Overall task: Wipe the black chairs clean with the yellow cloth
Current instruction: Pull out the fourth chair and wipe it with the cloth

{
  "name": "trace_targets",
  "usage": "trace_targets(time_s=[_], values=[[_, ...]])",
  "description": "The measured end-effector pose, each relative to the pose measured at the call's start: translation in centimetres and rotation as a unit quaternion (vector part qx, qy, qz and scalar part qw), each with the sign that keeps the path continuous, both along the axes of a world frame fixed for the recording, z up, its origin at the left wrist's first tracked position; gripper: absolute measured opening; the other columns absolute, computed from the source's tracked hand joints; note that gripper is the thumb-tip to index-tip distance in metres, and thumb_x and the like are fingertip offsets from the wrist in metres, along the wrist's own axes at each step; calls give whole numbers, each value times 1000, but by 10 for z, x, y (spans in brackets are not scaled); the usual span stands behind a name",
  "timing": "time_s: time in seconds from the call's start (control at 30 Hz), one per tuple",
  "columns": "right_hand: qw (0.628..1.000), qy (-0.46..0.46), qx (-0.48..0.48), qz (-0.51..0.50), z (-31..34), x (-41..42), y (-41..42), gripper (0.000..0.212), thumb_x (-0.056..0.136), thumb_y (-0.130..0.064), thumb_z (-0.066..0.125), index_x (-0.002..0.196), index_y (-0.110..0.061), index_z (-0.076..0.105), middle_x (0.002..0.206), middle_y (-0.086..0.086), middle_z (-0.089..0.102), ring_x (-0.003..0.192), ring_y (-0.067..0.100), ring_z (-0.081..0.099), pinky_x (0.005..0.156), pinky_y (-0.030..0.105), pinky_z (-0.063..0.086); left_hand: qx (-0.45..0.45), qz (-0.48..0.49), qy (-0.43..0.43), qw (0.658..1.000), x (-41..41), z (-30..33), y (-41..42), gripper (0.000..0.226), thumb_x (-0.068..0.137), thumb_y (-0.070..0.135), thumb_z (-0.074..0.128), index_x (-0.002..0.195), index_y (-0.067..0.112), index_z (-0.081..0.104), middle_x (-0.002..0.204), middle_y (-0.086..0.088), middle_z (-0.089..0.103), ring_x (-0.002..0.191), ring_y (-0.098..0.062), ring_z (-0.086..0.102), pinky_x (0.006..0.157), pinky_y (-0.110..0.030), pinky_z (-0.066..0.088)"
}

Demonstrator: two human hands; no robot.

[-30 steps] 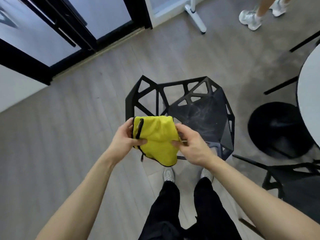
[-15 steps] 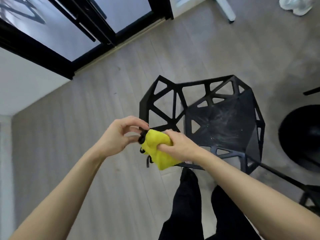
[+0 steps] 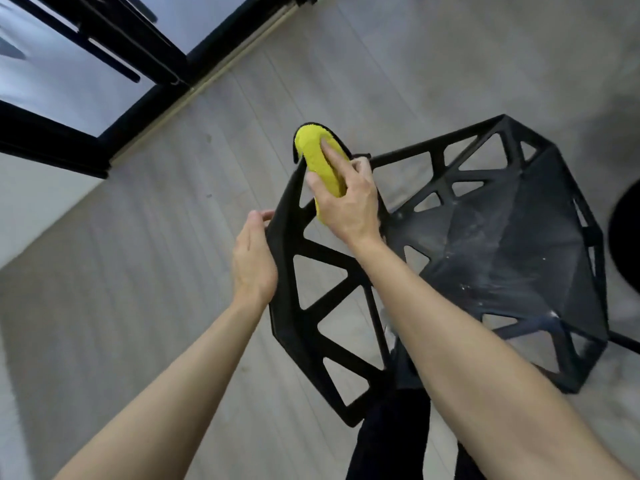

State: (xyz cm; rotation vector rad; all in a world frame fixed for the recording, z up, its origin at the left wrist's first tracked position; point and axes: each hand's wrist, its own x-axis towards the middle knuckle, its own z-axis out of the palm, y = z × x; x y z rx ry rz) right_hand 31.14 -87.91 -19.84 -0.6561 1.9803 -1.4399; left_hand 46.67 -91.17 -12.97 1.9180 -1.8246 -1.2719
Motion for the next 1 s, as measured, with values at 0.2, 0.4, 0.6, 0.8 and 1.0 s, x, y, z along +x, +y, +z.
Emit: trace_targets(time_s=[0.2,0.4,0.6,0.8,1.0], values=[[999,-8,-35,-26,-27,-2,-28,54,102,-41,58,153,-28,49,168,10,32,158,29,26,122,41,33,-38,-10,8,999,-3,-4,1,55,114,60,25,117,37,75,109,10,77,110,-10,69,104,-39,52],[952,200,-208,105,3,39,-9,49,102,-18,65,151,-13,59,161,10,50,159,31,30,121,55,31,-51,-7,1,999,0,-5,1,46,119,45,28,111,36,72,107,14,76,104,-4,68,95,-29,49],[994,28,-103,-27,-52,3,-27,49,111,-30,53,158,-17,49,169,1,35,162,29,22,125,63,28,-60,-1,-45,997,0,-4,5,56,116,57,22,122,33,73,113,14,75,113,-2,66,98,-26,45],[991,-23,-125,-47,-8,55,-6,52,112,-20,52,162,-12,42,173,4,27,165,24,14,128,59,26,-66,8,-63,996,1,-5,4,56,115,58,22,116,35,72,110,10,77,111,-10,69,103,-38,51],[990,-65,5,-122,-84,-13,-4,49,110,-23,53,157,-15,50,161,5,49,152,24,42,119,52,41,-64,1,-81,995,-2,-5,5,58,116,58,19,116,34,72,107,8,75,107,-8,67,93,-29,46]])
